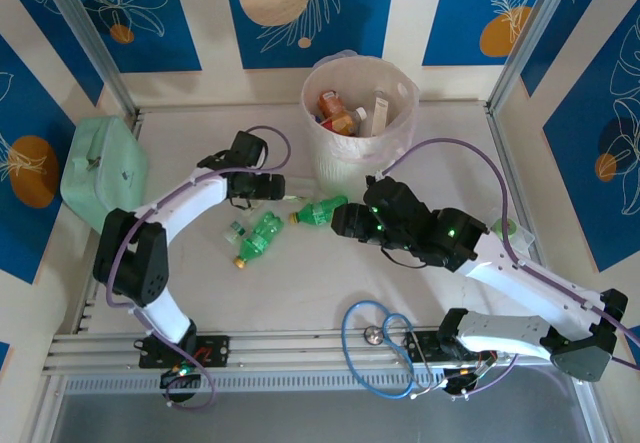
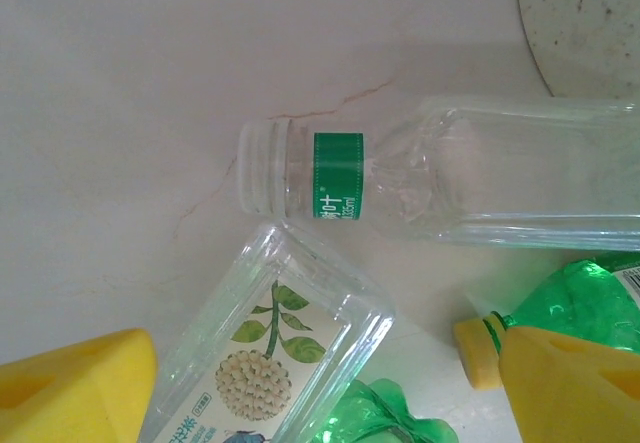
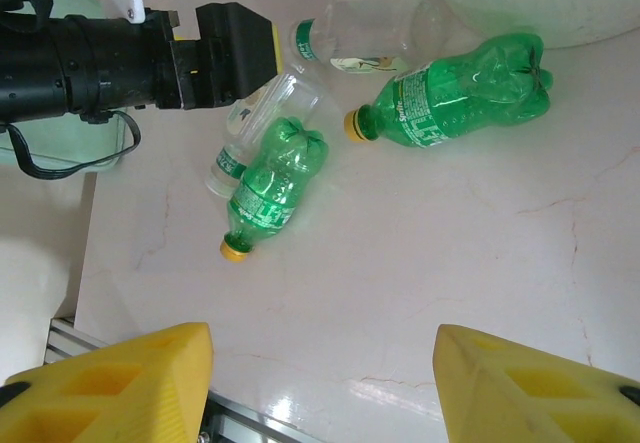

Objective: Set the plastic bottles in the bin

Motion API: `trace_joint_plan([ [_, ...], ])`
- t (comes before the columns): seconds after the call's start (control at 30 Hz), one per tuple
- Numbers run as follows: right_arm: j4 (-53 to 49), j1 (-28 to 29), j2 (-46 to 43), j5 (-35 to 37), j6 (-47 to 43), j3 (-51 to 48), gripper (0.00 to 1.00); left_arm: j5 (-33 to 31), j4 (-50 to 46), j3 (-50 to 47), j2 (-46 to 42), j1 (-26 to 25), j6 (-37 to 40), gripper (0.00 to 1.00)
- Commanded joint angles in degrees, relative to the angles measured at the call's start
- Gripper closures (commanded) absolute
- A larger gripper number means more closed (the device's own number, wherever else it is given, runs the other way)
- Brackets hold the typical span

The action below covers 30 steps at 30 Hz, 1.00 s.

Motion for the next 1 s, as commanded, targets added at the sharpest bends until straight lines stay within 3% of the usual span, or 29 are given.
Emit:
trace_joint_plan([
  [0.0,1.35,0.34,0.47,1.10,1.10,-0.50,0.39,-1.49,-0.50,-1.74,0.27,0.83,0.34,0.11],
  [0.67,1.58,0.49,1.82,0.22,1.37,0.28,0.39,-6.13,-2.60,-1.32,7.73,2.58,-0.11,0.14],
  [0.97,1.30,0.50,2.11,0.09,1.21,0.73,0.39,-6.46,-2.07,-1.31,9.48,3.54,0.66,0.27],
])
